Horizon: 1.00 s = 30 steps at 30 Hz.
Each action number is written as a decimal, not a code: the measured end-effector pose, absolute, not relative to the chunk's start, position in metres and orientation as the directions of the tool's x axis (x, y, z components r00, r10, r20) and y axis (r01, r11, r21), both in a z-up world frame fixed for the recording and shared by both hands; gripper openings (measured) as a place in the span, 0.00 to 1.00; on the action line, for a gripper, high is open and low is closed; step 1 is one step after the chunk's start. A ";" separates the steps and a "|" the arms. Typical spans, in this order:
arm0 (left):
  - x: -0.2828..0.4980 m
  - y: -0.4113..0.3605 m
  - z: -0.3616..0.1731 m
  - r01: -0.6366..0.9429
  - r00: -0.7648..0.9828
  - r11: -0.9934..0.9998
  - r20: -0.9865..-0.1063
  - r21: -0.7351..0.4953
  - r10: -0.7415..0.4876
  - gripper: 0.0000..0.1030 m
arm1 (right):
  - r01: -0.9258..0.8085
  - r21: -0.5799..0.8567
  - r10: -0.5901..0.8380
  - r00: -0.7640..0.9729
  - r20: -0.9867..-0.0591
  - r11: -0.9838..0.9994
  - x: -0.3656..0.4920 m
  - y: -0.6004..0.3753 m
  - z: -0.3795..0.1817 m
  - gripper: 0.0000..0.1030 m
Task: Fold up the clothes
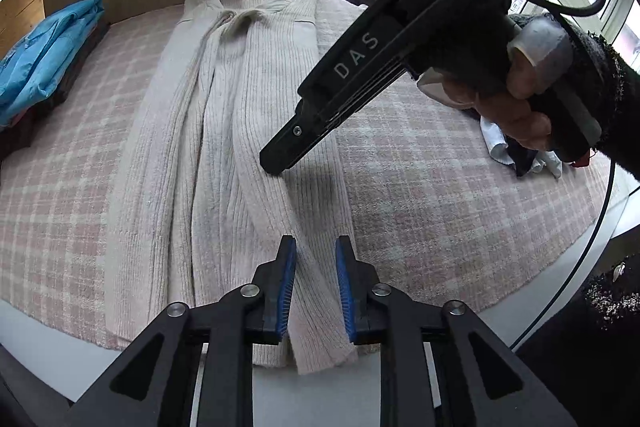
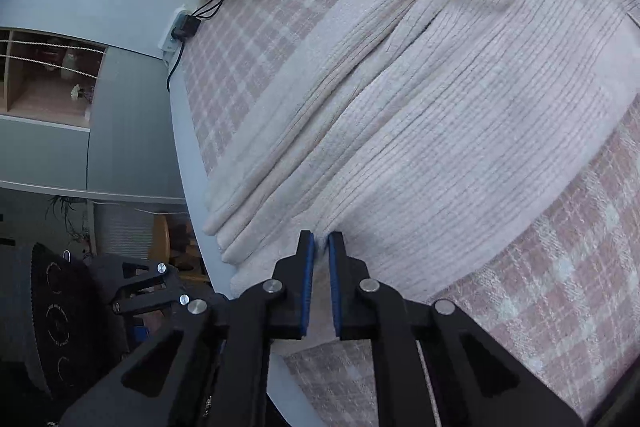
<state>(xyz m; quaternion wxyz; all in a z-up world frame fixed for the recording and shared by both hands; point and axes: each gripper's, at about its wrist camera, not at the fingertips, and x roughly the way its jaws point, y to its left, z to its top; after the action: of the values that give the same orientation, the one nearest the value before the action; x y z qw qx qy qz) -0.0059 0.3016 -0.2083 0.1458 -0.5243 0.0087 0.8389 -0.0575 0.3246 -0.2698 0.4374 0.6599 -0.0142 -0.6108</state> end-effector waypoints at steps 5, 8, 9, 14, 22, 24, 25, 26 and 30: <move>-0.009 0.271 -0.211 -0.176 -0.404 -0.959 -0.873 -0.220 0.274 0.39 | 0.478 0.610 -0.589 0.215 -0.779 -0.632 -0.058 0.346 -0.263 0.07; -0.017 0.272 -0.225 -0.182 -0.373 -0.950 -0.877 -0.252 0.304 0.38 | 0.432 0.590 -0.540 0.247 -0.805 -0.682 -0.062 0.340 -0.269 0.24; -0.017 0.274 -0.228 -0.196 -0.367 -0.944 -0.873 -0.266 0.322 0.37 | 0.432 0.585 -0.535 0.245 -0.808 -0.686 -0.062 0.336 -0.268 0.31; -0.010 0.293 -0.232 -0.255 -0.369 -0.926 -0.857 -0.278 0.359 0.10 | 0.491 0.540 -0.495 0.231 -0.838 -0.684 -0.053 0.313 -0.264 0.35; -0.008 0.300 -0.212 -0.287 -0.393 -0.913 -0.834 -0.289 0.388 0.17 | 0.513 0.587 -0.560 0.228 -0.796 -0.626 -0.042 0.316 -0.269 0.08; -0.008 0.288 -0.210 -0.256 -0.401 -0.925 -0.839 -0.281 0.366 0.31 | 0.479 0.637 -0.624 0.214 -0.752 -0.604 -0.045 0.333 -0.262 0.07; -0.008 0.279 -0.209 -0.234 -0.407 -0.925 -0.833 -0.300 0.374 0.37 | 0.455 0.665 -0.657 0.204 -0.726 -0.593 -0.046 0.343 -0.258 0.07; -0.008 0.268 -0.208 -0.211 -0.420 -0.923 -0.823 -0.321 0.383 0.38 | 0.431 0.691 -0.689 0.192 -0.699 -0.580 -0.047 0.353 -0.254 0.07; -0.016 0.249 -0.213 -0.173 -0.429 -0.943 -0.839 -0.286 0.333 0.37 | 0.428 0.687 -0.704 0.147 -0.695 -0.588 -0.044 0.369 -0.242 0.07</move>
<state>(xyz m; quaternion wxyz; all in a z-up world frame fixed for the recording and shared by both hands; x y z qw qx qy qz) -0.0158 0.2494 -0.2131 0.1502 -0.5126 -0.0781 0.8418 -0.0442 0.3687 -0.2417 0.4400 0.6165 -0.1120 -0.6433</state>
